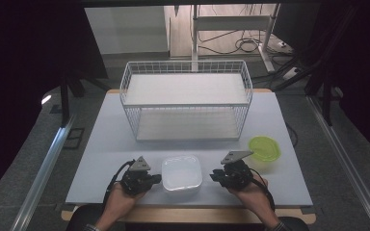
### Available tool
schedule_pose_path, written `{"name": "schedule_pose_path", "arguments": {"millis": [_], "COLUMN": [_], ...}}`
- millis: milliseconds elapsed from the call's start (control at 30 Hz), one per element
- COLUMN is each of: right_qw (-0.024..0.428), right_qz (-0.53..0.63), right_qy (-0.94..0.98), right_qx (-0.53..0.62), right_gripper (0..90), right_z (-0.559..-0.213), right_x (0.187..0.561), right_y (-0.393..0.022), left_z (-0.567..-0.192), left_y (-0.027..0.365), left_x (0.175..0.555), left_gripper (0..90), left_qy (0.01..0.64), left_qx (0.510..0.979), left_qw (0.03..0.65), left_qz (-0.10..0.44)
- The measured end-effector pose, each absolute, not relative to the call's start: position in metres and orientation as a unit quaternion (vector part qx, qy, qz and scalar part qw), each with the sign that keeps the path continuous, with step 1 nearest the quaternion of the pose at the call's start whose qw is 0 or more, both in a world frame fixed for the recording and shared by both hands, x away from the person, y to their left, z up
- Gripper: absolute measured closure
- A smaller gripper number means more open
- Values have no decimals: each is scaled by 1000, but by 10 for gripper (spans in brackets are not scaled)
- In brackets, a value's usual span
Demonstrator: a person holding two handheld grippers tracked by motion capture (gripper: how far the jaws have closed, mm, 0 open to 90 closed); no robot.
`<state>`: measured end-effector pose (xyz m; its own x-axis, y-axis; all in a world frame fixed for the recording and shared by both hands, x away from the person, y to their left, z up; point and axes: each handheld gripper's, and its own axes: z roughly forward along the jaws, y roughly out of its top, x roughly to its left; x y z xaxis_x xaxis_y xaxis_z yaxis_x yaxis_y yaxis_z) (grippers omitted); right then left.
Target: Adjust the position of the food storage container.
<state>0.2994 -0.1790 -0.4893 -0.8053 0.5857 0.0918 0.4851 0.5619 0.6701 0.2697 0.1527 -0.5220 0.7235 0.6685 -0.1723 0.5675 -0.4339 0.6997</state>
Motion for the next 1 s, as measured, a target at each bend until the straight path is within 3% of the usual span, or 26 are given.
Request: {"name": "schedule_pose_path", "arguments": {"millis": [500, 600, 667, 733, 800, 900, 1000], "right_qw": [79, 90, 98, 105, 107, 111, 112], "right_qz": [354, 353, 355, 361, 364, 377, 385], "right_qy": [879, 878, 876, 871, 869, 860, 856], "right_qx": [309, 311, 312, 317, 319, 325, 327], "right_gripper": [733, 687, 640, 567, 543, 430, 373], "right_z": [-491, -489, -488, -487, -486, -485, -485], "right_x": [302, 301, 301, 300, 300, 300, 299], "right_y": [-183, -185, -188, -192, -194, -199, -200], "left_z": [-519, -516, -514, -513, -513, -512, -511], "left_y": [136, 141, 146, 149, 153, 155, 158], "left_x": [285, 283, 282, 281, 278, 275, 270], "left_gripper": [879, 813, 723, 577, 528, 333, 268], "left_qy": [349, 348, 348, 347, 345, 336, 331], "left_qx": [848, 848, 846, 846, 846, 847, 847], "left_qw": [393, 392, 394, 394, 394, 395, 401], "left_qz": [65, 80, 89, 96, 106, 115, 112]}}
